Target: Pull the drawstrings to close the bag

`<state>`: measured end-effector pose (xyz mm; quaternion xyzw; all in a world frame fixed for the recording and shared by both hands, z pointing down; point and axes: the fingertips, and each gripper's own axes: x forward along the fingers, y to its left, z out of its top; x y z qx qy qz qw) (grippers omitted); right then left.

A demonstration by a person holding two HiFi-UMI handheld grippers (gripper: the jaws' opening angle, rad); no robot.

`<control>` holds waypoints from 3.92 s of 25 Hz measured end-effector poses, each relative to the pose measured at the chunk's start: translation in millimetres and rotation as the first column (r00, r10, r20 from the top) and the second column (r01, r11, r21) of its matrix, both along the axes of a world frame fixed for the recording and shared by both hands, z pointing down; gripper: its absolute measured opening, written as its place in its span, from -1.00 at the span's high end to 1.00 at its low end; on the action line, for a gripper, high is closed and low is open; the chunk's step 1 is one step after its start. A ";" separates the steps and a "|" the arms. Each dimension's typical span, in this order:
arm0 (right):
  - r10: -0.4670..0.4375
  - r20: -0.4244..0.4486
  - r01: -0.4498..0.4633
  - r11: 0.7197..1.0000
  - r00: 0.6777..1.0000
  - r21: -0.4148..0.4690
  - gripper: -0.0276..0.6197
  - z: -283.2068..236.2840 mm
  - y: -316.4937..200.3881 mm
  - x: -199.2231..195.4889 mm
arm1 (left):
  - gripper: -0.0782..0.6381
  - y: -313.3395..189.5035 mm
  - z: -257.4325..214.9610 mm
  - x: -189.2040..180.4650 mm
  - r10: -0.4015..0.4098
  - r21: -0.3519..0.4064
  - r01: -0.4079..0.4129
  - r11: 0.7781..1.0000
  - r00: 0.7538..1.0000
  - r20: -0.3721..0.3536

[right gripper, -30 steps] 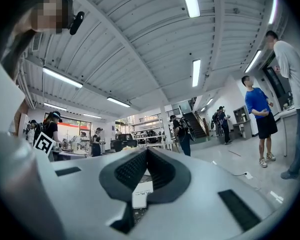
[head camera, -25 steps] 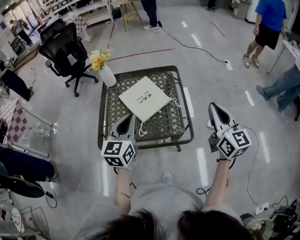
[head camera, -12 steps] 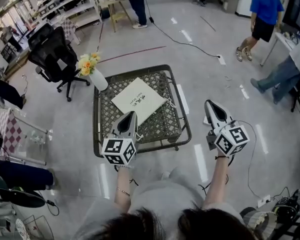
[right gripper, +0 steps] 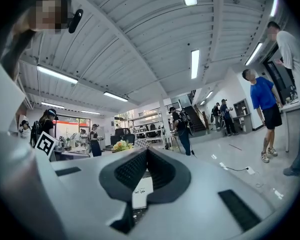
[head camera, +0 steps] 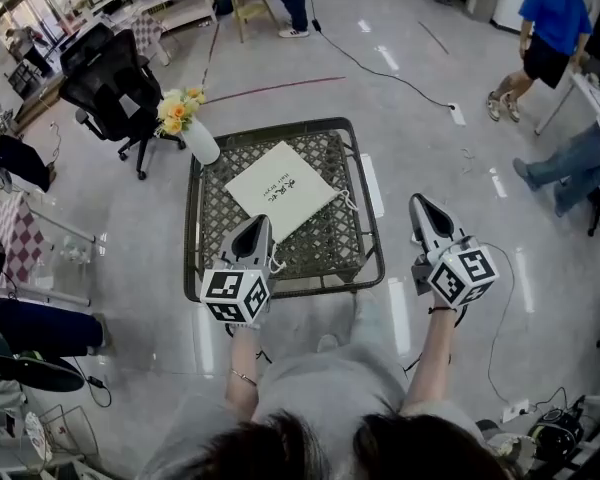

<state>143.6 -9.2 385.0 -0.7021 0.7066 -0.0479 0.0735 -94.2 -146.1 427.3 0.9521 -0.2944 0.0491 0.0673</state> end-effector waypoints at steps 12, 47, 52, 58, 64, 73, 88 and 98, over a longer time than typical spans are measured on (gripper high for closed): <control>-0.197 -0.009 0.196 0.980 0.980 -0.045 0.85 -9.3 -99.8 41.1 | 0.71 -45.6 -6.0 13.4 -0.200 -0.012 0.200 0.980 0.980 0.001; -0.611 0.103 0.607 0.726 0.785 -0.322 0.85 91.0 -229.5 8.5 | 0.71 -39.6 65.7 -11.4 -0.525 -0.194 0.559 0.806 0.827 0.200; -0.591 0.176 0.610 0.705 0.787 -0.361 0.84 120.1 -237.4 3.9 | 0.71 -46.0 95.5 -20.4 -0.508 -0.237 0.562 0.793 0.824 0.252; -0.542 0.212 0.569 0.661 0.813 -0.489 0.84 170.2 -245.0 8.1 | 0.71 -51.3 132.6 -25.6 -0.497 -0.276 0.578 0.768 0.810 0.312; -0.516 0.253 0.553 0.586 0.818 -0.593 0.84 218.0 -248.0 7.5 | 0.71 -55.4 171.9 -30.6 -0.463 -0.350 0.575 0.739 0.812 0.356; -0.538 0.271 0.547 0.458 0.798 -0.701 0.54 270.3 -244.8 -1.3 | 0.70 -55.5 221.7 -29.6 -0.356 -0.435 0.531 0.727 0.834 0.422; -0.554 0.218 0.461 0.347 0.803 -0.817 0.24 336.2 -235.6 -3.5 | 0.34 -56.0 280.7 -18.2 -0.213 -0.462 0.464 0.756 0.841 0.497; -0.621 0.108 0.370 0.310 0.776 -0.876 0.20 354.7 -231.6 -3.8 | 0.28 -54.5 313.4 -8.2 -0.106 -0.478 0.411 0.776 0.832 0.544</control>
